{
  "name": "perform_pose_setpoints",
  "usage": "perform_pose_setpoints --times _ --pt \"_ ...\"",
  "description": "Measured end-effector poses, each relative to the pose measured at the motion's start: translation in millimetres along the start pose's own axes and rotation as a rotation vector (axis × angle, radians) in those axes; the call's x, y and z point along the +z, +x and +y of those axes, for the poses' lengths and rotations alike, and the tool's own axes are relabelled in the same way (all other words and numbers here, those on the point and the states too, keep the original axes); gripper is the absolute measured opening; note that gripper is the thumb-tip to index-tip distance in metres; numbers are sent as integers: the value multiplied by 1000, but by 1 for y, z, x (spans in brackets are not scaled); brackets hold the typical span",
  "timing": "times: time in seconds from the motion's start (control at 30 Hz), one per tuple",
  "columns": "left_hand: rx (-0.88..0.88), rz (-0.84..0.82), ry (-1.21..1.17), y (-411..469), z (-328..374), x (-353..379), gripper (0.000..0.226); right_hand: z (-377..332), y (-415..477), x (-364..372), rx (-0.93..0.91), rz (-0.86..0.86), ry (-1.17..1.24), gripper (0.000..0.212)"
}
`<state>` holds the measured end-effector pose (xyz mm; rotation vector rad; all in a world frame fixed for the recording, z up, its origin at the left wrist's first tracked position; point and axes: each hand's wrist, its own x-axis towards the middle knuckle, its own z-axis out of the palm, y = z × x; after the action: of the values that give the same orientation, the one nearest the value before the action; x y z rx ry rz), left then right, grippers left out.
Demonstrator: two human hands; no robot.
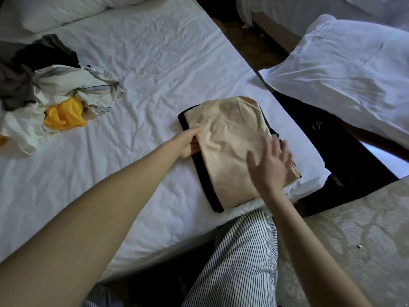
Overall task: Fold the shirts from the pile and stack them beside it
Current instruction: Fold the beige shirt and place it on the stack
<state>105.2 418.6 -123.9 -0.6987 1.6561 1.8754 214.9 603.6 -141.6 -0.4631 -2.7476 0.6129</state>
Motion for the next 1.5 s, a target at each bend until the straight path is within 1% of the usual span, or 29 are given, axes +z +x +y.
perform_pose_setpoints --times 0.03,0.1,0.13,0.2,0.27,0.4,0.47,0.5,0.53,0.57,0.6,0.63,0.67,0.7,0.73,0.77,0.83,0.93,1.0,1.07,1.17,1.23,1.3,1.4,1.5 --pt "2 28 -10 7 4 2 20 -7 1 7 -85 -103 -31 70" --pt "33 101 6 20 13 10 22 -13 4 23 -155 -325 -90 66" --pt "75 146 24 27 16 13 28 -13 4 30 -156 -396 -98 65" --pt "229 221 63 35 20 17 31 -10 1 39 -142 -442 -100 66" --pt "337 266 126 39 16 13 29 -7 -1 45 -143 -440 -138 66" --pt "332 409 259 46 3 2 30 -8 0 45 -168 -438 -179 72" --pt "398 550 411 44 7 9 35 -9 4 44 -166 -393 -145 70" --pt "489 627 552 42 9 15 43 -11 9 45 -182 -332 -137 68" --pt "632 672 706 38 11 22 52 -13 16 46 -216 -239 -145 65" --pt "802 650 850 34 10 30 58 -15 24 47 -260 -143 -153 60" --pt "942 563 997 31 7 38 62 -15 33 49 -302 -78 -155 54" --pt "1024 421 1152 30 1 46 65 -11 42 52 -338 -37 -148 50" --pt "1028 271 1322 31 -6 54 67 -6 49 53 -344 -69 -141 50" --pt "991 150 1498 34 -13 59 66 1 53 55 -337 -110 -130 52" --pt "954 94 1653 41 -20 59 61 8 54 56 -330 -154 -127 55" --pt "918 92 1757 48 -25 57 56 15 53 59 -336 -158 -132 58" --pt "837 149 1823 59 -29 51 56 20 52 61 -342 -172 -172 61" --pt "772 177 1838 63 -21 38 58 20 52 58 -303 -234 -178 66" --pt "775 218 1806 65 -12 20 59 22 50 54 -300 -225 -213 67" --pt "740 250 1720 67 -8 -3 58 26 48 51 -267 -232 -230 68" --pt "574 297 1530 59 -14 -26 57 23 32 46 -222 -282 -241 72" --pt "491 326 1490 53 -17 -35 57 15 7 44 -284 -330 -221 71" --pt "455 330 1516 46 -17 -42 58 5 -31 43 -400 -375 -193 66" --pt "411 287 1547 35 -21 -50 59 -1 -72 46 -503 -401 -214 58" --pt "394 239 1575 23 -29 -60 60 0 -89 44 -636 -422 -234 61"
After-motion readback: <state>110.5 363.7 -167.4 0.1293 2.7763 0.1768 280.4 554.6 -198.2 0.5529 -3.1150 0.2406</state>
